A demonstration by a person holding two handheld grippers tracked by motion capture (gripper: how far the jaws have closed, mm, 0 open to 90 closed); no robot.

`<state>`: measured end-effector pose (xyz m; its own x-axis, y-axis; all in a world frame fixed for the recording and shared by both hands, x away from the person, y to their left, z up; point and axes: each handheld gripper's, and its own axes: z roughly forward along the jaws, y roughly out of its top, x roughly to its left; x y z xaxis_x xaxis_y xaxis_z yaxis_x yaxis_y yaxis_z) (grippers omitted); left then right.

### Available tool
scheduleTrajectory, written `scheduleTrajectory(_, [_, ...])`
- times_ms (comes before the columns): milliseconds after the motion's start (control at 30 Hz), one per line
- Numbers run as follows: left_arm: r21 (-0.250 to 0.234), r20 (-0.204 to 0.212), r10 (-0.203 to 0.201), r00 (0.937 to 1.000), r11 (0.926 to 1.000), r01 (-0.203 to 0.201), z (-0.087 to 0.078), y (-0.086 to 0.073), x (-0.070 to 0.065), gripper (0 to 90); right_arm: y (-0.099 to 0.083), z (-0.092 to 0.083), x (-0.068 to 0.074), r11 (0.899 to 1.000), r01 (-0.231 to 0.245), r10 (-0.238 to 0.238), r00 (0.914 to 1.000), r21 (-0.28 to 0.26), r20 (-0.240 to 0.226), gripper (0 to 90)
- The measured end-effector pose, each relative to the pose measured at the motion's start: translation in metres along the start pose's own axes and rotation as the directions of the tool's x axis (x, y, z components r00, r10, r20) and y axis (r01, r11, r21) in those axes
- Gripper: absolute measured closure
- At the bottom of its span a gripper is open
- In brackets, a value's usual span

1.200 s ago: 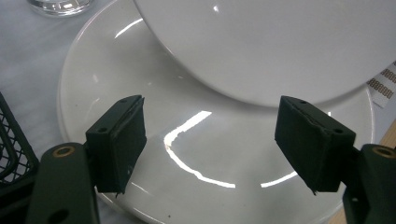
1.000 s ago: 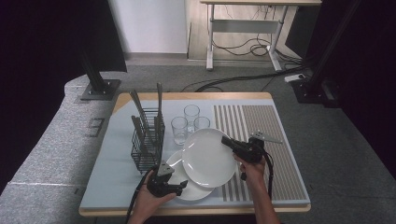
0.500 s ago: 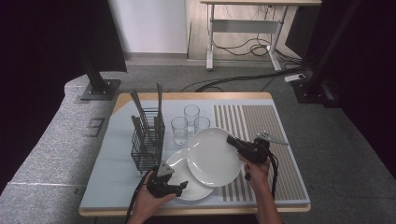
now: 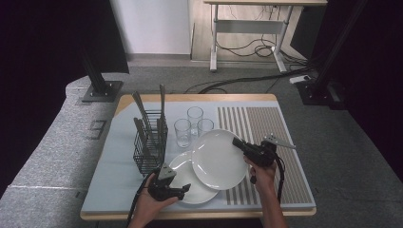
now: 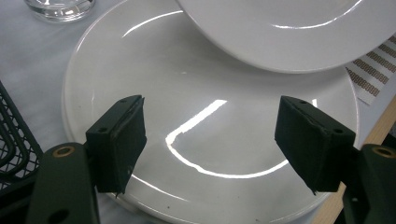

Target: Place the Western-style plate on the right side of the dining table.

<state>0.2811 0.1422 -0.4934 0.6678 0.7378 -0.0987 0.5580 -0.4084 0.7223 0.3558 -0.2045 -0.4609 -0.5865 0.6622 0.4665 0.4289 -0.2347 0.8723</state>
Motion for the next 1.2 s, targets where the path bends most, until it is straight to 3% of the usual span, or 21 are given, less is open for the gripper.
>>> scheduleTrajectory(1200, [0.004, -0.006, -0.006, 1.0000, 1.0000, 0.006, -0.005, 0.000, 0.005, 25.1, 0.009, -0.020, -0.012, 0.997, -0.031, 0.034, 0.9990, -0.077, 0.029, 85.6])
